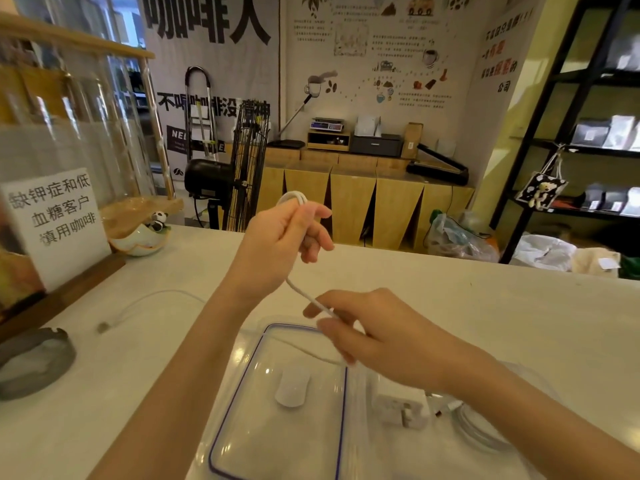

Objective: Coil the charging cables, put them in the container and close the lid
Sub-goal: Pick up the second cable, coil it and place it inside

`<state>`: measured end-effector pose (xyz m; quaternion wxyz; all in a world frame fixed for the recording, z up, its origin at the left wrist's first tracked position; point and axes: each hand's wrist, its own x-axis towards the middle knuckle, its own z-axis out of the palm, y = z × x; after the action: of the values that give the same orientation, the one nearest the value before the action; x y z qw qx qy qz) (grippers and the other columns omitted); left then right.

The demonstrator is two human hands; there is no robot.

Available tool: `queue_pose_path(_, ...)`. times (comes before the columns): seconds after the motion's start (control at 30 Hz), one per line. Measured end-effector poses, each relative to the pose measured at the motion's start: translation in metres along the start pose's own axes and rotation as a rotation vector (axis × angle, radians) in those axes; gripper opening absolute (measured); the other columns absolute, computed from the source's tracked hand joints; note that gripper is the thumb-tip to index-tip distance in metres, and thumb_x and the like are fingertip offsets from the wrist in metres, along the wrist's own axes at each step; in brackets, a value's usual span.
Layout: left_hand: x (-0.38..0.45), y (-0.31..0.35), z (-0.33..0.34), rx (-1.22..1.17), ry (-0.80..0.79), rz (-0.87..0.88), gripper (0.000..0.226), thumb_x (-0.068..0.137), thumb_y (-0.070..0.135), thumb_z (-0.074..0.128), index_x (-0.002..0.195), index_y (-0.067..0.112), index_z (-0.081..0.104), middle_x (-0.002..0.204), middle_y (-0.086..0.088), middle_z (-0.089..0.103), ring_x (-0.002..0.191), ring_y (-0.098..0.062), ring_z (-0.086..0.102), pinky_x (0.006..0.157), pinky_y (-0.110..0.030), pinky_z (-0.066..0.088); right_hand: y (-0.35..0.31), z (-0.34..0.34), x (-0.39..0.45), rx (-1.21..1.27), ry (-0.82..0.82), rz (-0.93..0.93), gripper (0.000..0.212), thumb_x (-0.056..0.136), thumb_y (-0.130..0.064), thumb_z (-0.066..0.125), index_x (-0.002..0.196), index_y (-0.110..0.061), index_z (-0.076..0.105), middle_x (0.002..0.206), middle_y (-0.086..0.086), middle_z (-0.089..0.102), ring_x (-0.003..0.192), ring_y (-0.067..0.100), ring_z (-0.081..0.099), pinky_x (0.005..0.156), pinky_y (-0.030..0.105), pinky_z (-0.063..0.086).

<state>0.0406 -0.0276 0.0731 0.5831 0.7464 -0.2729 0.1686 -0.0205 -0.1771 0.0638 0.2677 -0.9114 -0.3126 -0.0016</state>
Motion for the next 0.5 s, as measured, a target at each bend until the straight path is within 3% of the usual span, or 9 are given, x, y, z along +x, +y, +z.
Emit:
queue_pose_path(0.13,0.0,-0.001,-0.004,0.138,-0.18,-0.117,0.027,0.095,0.016,0.034,0.093,0.008,0.06,0.063,0.0,0.062,0.049,-0.001,0.056,0.051,-0.012,0.048,-0.005,-0.019,-0.001,-0.056,0.185,-0.04,0.026,0.092,-0.029,0.041,0.11,-0.025,0.06,0.081,-0.002,0.068,0.068,0.009,0.059,0.068,0.019,0.046)
queue_pose_path(0.23,-0.002,0.0,-0.007,0.079,-0.324,-0.209,0.035,0.095,0.023,0.033,0.078,0.017,0.063,0.048,0.005,0.058,0.042,-0.003,0.05,0.055,-0.02,0.047,-0.002,-0.036,0.002,-0.004,0.331,-0.061,0.027,0.082,-0.033,0.043,0.1,-0.028,0.062,0.079,-0.005,0.067,0.07,0.007,0.059,0.069,0.02,0.05)
queue_pose_path(0.37,-0.003,0.003,-0.009,-0.277,-0.565,-0.332,0.041,0.092,0.036,0.036,0.084,0.01,0.067,0.044,0.008,0.048,0.037,-0.006,0.036,0.042,-0.016,0.032,0.006,-0.05,0.005,0.219,0.488,-0.148,0.013,0.082,-0.021,0.055,0.085,-0.031,0.062,0.065,-0.011,0.062,0.063,0.004,0.061,0.062,0.012,0.05)
queue_pose_path(0.5,-0.004,0.004,-0.014,-0.661,-0.908,-0.285,0.04,0.092,0.036,0.038,0.081,0.01,0.066,0.043,0.012,0.042,0.036,-0.004,0.031,0.039,-0.017,0.027,0.004,-0.048,0.008,0.503,0.505,-0.202,0.01,0.076,-0.018,0.061,0.082,-0.022,0.067,0.063,-0.011,0.069,0.062,0.006,0.065,0.064,0.016,0.053)
